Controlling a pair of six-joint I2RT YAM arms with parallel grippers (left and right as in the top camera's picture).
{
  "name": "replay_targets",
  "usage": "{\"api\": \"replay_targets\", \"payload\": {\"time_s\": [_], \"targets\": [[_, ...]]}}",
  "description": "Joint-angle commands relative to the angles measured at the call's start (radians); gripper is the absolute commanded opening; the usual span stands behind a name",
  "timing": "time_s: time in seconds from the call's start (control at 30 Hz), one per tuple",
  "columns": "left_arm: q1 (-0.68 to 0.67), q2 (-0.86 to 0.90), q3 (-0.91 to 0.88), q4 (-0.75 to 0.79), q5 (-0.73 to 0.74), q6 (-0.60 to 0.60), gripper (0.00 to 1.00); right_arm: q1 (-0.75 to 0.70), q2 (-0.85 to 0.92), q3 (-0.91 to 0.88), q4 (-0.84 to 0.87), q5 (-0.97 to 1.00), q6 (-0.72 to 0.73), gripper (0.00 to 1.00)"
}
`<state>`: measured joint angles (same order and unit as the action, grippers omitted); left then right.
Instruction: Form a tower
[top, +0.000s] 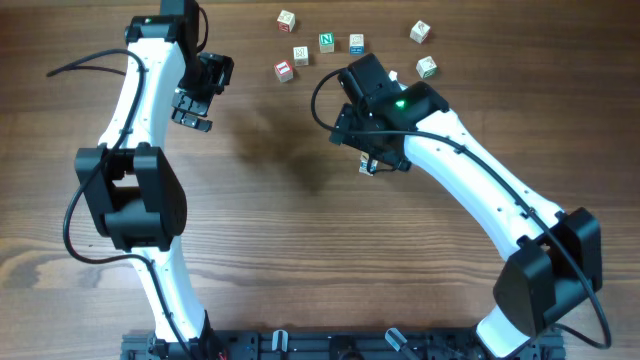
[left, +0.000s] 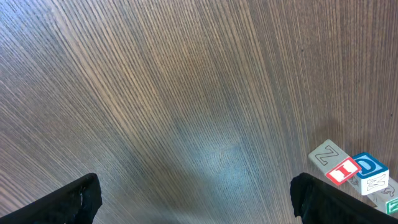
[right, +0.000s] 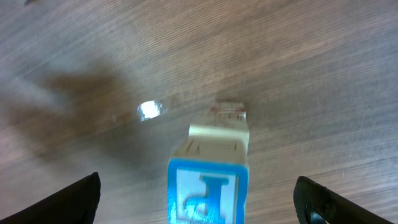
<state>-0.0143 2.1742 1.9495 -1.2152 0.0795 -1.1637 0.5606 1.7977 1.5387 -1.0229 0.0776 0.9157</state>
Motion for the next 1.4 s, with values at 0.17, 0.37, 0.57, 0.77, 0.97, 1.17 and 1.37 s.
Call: {"api": "replay_targets", "payload": {"time_s": [0.17,0.37,0.57,0.77,0.97,1.17,1.37], "targets": [[0.003,-0.031,-0.005,0.000,-0.010,0.012,1.00,-0.105,0.006,0.111,-0.098,-0.145,0.052,0.99],[0.003,-0.031,-0.005,0.000,-0.010,0.012,1.00,-0.115,0.100,0.111,-0.097,-0.147,0.005,1.00],[0.003,-0.031,-0.005,0.000,-0.010,0.012,1.00,-0.114,0.116,0.100,-0.071,-0.102,0.000,0.91],[0.003,-0.031,-0.005,0.000,-0.010,0.012,1.00,-0.088,0.154,0.095,-0.039,-0.100,0.000,0.83],[0.003,-0.031,-0.005,0.000,-0.010,0.012,1.00,-0.081,0.175,0.095,-0.039,-0.074,0.002,0.70],[0.003,-0.031,-0.005,0.000,-0.010,0.012,1.00,-0.081,0.175,0.089,-0.042,-0.060,0.001,0.56],[0.003,-0.031,-0.005,0.000,-0.010,0.012,1.00,-0.081,0.175,0.089,-0.058,-0.059,0.001,0.45]]}}
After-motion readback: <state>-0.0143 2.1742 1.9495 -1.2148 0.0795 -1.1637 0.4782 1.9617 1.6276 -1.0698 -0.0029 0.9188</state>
